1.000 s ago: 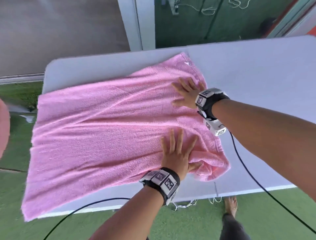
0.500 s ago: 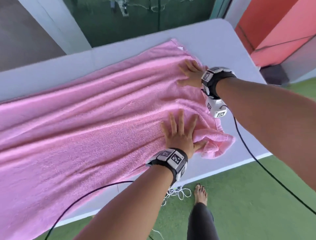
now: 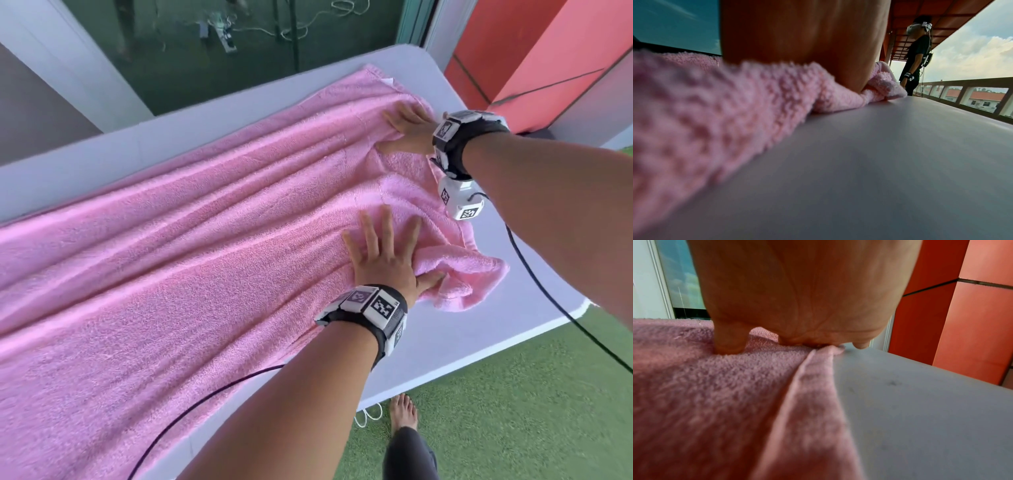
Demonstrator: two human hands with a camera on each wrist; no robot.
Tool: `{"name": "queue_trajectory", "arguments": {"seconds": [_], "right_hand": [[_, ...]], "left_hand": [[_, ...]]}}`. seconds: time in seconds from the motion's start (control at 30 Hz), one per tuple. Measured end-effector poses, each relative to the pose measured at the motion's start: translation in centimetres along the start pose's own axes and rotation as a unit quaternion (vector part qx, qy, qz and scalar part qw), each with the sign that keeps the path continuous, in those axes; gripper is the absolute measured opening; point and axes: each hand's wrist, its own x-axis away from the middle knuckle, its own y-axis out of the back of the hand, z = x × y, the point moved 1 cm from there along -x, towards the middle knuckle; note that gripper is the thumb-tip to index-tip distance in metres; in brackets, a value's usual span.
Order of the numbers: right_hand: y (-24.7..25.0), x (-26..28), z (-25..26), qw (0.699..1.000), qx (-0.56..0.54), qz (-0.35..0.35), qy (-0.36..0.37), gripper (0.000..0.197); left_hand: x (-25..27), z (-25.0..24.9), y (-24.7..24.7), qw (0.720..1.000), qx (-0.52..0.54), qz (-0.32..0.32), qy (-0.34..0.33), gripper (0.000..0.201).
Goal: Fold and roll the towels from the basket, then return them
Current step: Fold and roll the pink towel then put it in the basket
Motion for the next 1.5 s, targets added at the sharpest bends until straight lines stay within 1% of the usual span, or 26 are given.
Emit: {"name": "queue_trajectory", "arguments": {"seconds": [0.2, 0.33, 0.37, 0.43, 0.5, 0.53, 0.57, 0.63, 0.67, 0.7, 0.77, 0.87, 0.93, 1.0, 1.03, 1.13, 1.23, 1.37, 1.4, 1.5], "right_hand": [[0.9, -1.9, -3.2, 1.0, 0.0, -0.012, 0.012, 0.077], [1.5, -3.0, -4.9, 0.999, 0.036, -0.03, -0.02, 0.078], [1.6, -3.0, -5.1, 0.998, 0.037, -0.034, -0.026, 0.076], [1.8, -1.9, -4.6, 0.998, -0.003, -0.056, -0.023, 0.067], [2.2, 0.9, -3.4, 0.993, -0.038, -0.11, -0.004, 0.056], [2.3, 3.0, -2.7, 0.988, -0.057, -0.141, 0.006, 0.053], [2.4, 5.2, -2.0, 0.981, -0.083, -0.175, 0.022, 0.049], [1.8, 10.5, -0.7, 0.968, -0.123, -0.214, 0.051, 0.032], [1.0, 13.2, -0.2, 0.965, -0.132, -0.219, 0.062, 0.024], [-0.3, 15.7, 0.0, 0.966, -0.138, -0.21, 0.062, 0.018], [-3.0, 20.2, 0.6, 0.972, -0.138, -0.181, 0.06, 0.022], [-8.0, 23.8, 0.4, 0.983, -0.135, -0.118, 0.046, 0.021], [-9.9, 24.6, 0.0, 0.98, -0.143, -0.121, 0.062, 0.035], [-10.3, 24.5, -0.3, 0.976, -0.125, -0.163, 0.068, 0.043], [-10.2, 24.3, -0.3, 0.978, -0.109, -0.169, 0.055, 0.046], [-9.6, 23.9, -0.7, 0.988, -0.066, -0.14, 0.008, 0.046], [-9.3, 23.7, -1.2, 0.988, -0.017, -0.15, -0.004, 0.035], [-9.4, 24.9, -2.0, 0.983, 0.047, -0.175, -0.034, 0.018], [-9.5, 25.5, -2.3, 0.984, 0.039, -0.174, -0.031, 0.016], [-9.7, 27.4, -3.6, 0.983, -0.06, -0.168, -0.04, 0.017]], "left_hand": [[-3.3, -2.1, 0.2, 0.999, 0.004, -0.03, 0.016, 0.088], [-5.5, -3.6, 0.6, 0.999, 0.018, -0.031, 0.027, 0.088], [-5.8, -4.1, 1.0, 0.999, 0.028, -0.024, 0.03, 0.089], [-6.1, -4.3, 1.9, 0.998, 0.061, 0.008, 0.025, 0.094], [-5.4, -3.7, 3.3, 0.991, 0.125, 0.044, 0.001, 0.097], [-4.6, -3.1, 3.9, 0.986, 0.161, 0.035, -0.006, 0.095], [-3.4, -2.2, 4.5, 0.981, 0.192, 0.007, -0.006, 0.087], [0.0, -0.2, 5.0, 0.972, 0.22, -0.078, -0.002, 0.064], [2.1, 0.9, 4.7, 0.971, 0.206, -0.119, 0.001, 0.052], [4.6, 1.9, 4.3, 0.972, 0.18, -0.148, 0.003, 0.042], [8.8, 3.6, 2.9, 0.975, 0.141, -0.169, 0.006, 0.032], [13.3, 5.2, 1.0, 0.98, 0.108, -0.165, 0.001, 0.028], [14.6, 5.6, 0.1, 0.983, 0.104, -0.151, -0.006, 0.03], [14.9, 6.0, -0.3, 0.983, 0.103, -0.149, -0.003, 0.036], [15.0, 6.2, -0.5, 0.983, 0.102, -0.152, 0.005, 0.039], [14.6, 6.5, -0.6, 0.982, 0.095, -0.161, 0.027, 0.042], [14.0, 6.3, -0.2, 0.981, 0.088, -0.169, 0.036, 0.038], [13.7, 5.7, 0.4, 0.976, 0.111, -0.182, 0.036, 0.016], [13.8, 5.5, 0.5, 0.975, 0.115, -0.186, 0.034, 0.015], [15.0, 4.8, 0.4, 0.97, 0.143, -0.199, 0.011, 0.014]]}}
